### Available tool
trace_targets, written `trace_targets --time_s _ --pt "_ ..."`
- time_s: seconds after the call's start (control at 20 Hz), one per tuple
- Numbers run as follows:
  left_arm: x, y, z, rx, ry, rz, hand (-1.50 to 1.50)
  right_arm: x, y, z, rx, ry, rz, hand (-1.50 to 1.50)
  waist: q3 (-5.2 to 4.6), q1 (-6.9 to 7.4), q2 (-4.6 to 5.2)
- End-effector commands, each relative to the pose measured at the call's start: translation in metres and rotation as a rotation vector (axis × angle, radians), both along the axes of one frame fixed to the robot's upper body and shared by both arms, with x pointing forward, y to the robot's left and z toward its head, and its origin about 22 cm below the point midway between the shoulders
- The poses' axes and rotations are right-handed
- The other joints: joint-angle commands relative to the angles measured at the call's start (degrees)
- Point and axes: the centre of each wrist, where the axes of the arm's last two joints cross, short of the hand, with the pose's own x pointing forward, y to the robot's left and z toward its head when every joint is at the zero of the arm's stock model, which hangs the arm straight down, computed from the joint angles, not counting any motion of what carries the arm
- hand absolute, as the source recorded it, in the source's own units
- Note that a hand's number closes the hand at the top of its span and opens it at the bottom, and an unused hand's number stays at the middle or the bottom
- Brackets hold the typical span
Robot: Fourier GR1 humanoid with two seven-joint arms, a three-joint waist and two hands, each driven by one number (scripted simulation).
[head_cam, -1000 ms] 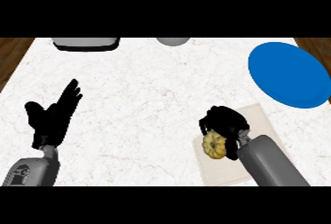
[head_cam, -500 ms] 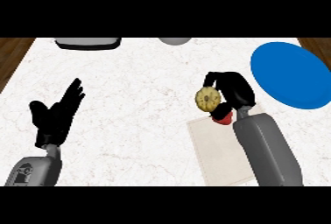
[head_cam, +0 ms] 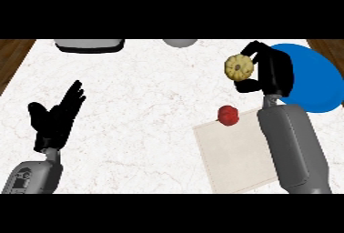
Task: Pick the squash from the placemat and place it in the plate
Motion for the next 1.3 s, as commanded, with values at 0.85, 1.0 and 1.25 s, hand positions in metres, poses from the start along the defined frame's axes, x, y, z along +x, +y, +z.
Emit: trace_targets --time_s 0.85,1.0,1.25 --pt "0.003 -0.018 0.003 -0.022 -0.017 -0.043 0.0 0.003 -0.223 -0.009 0.097 0.061 -0.325 1.5 0.14 1.64 0.68" --pt "-0.005 -0.017 0.003 -0.003 -0.014 -0.05 0.0 0.006 -0.219 -0.02 0.049 0.211 -0.276 1.5 0.15 2.46 0.73" --pt "0.001 -0.016 0.002 -0.005 -0.02 -0.043 0.0 -0.004 -0.237 -0.027 0.264 0.289 -0.233 -1.5 0.23 2.53 1.03"
